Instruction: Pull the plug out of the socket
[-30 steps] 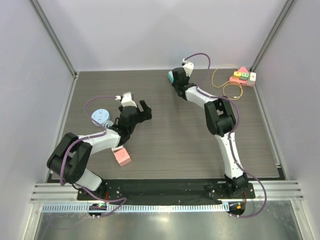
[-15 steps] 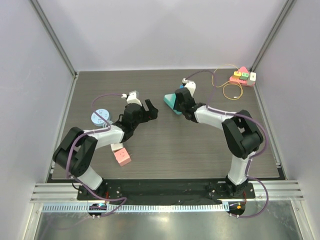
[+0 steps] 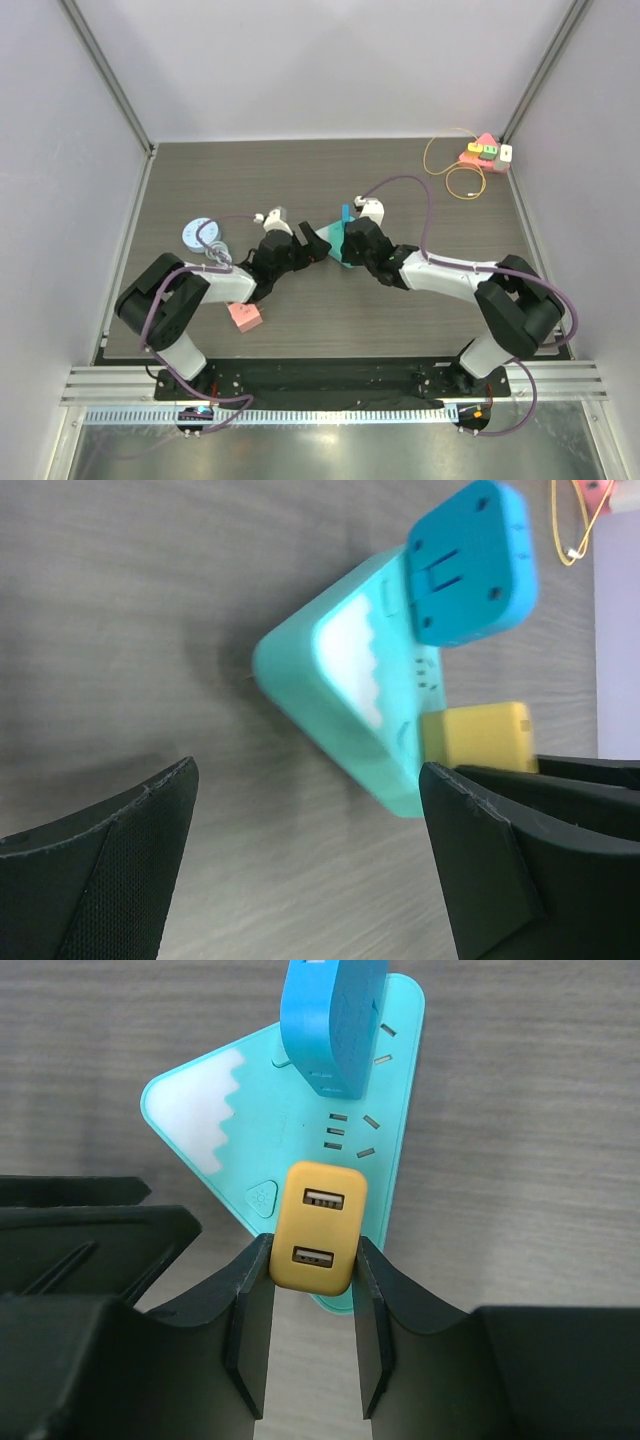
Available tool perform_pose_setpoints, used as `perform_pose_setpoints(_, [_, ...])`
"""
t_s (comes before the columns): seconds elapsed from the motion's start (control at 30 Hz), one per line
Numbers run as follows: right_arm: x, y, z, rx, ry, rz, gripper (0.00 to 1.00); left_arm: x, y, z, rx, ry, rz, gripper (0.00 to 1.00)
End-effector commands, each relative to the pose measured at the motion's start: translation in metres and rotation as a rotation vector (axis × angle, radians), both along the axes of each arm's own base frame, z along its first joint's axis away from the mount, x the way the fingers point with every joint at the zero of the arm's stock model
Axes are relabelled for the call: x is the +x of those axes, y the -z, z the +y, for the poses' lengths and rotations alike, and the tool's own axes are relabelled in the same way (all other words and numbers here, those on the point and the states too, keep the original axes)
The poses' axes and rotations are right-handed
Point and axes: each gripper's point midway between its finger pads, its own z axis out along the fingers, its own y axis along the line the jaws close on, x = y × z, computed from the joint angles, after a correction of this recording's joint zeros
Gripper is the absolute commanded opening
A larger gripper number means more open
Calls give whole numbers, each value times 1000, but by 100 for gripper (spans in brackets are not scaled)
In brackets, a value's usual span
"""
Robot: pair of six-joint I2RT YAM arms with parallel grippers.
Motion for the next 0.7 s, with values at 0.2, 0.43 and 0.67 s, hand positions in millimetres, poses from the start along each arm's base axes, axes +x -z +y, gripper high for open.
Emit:
perform_pose_setpoints(0.2, [-31, -15, 4, 91, -24, -7, 31, -18, -4, -4, -186, -29, -31, 91])
perform_pose_setpoints(0.43, [-42, 0, 23, 125, -33, 14, 31, -28, 0, -16, -243, -4, -42, 86])
perform_pose_setpoints(0.67, [-58, 8, 33, 132, -28, 27, 33, -24, 13, -28, -277, 4, -11, 83])
